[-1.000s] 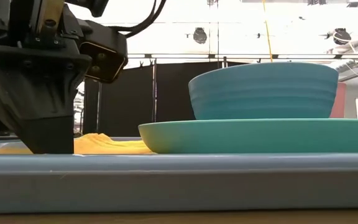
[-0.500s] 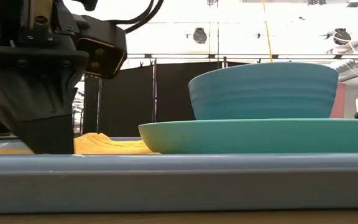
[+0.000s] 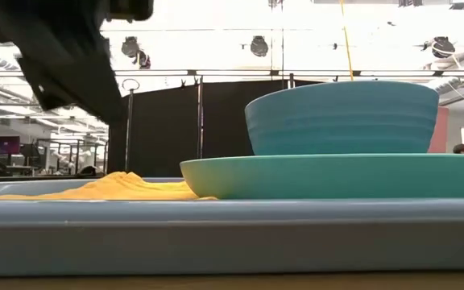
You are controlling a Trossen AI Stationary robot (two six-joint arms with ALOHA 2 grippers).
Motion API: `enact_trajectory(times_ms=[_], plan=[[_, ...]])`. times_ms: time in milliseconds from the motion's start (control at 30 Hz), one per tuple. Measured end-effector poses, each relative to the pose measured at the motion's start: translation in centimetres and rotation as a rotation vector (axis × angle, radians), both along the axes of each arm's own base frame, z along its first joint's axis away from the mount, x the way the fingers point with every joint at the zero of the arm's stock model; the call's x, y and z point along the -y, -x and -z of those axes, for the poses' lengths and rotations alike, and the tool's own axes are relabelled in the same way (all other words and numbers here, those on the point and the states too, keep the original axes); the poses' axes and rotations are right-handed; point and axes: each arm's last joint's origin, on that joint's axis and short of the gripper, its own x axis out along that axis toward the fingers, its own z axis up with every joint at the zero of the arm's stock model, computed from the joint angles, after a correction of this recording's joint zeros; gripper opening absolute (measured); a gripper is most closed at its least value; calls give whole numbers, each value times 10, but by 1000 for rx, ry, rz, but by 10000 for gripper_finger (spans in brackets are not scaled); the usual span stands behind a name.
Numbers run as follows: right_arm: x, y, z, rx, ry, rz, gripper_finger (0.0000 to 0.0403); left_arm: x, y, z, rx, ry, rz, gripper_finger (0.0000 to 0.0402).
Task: Set up tray
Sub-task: Adjust the blue plate on the blue serving tray
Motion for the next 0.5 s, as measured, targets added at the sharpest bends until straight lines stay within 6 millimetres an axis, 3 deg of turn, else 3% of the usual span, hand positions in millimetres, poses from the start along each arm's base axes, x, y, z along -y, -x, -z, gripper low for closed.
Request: enact_trajectory(times_ms=[133, 333, 500], plan=[[0, 0, 0, 2, -1, 0, 130, 6, 11, -19, 92, -67, 8, 28], [0, 0, 1, -6, -14, 0, 130, 20, 37, -44, 364, -445, -136, 5], [4, -1, 10, -99, -43, 26, 130, 21, 48, -59, 465, -650, -190, 15]])
